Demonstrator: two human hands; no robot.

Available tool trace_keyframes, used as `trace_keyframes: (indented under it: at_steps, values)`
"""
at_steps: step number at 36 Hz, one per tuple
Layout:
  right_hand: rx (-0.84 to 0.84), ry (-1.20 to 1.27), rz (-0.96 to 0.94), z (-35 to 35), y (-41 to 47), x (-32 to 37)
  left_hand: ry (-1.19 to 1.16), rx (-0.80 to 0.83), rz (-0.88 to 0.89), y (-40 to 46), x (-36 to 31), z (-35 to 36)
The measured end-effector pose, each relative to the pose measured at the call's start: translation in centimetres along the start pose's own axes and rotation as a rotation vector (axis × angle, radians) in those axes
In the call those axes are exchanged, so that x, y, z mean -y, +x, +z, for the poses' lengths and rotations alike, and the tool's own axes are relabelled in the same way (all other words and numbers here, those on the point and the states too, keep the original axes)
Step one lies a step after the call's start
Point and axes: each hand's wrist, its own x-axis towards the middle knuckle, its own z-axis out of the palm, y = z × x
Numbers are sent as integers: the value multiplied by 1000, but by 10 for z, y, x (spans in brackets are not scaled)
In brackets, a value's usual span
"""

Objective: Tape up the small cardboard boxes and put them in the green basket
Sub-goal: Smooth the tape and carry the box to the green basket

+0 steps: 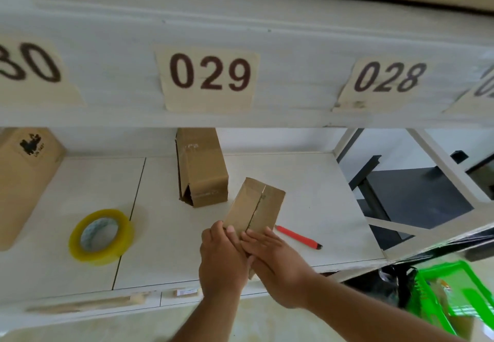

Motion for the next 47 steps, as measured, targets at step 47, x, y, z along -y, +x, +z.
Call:
trace_keyframes:
  at_steps: [47]
  values:
    - [-99, -83, 31, 15, 9, 4, -12, 66, -60, 6, -1, -6]
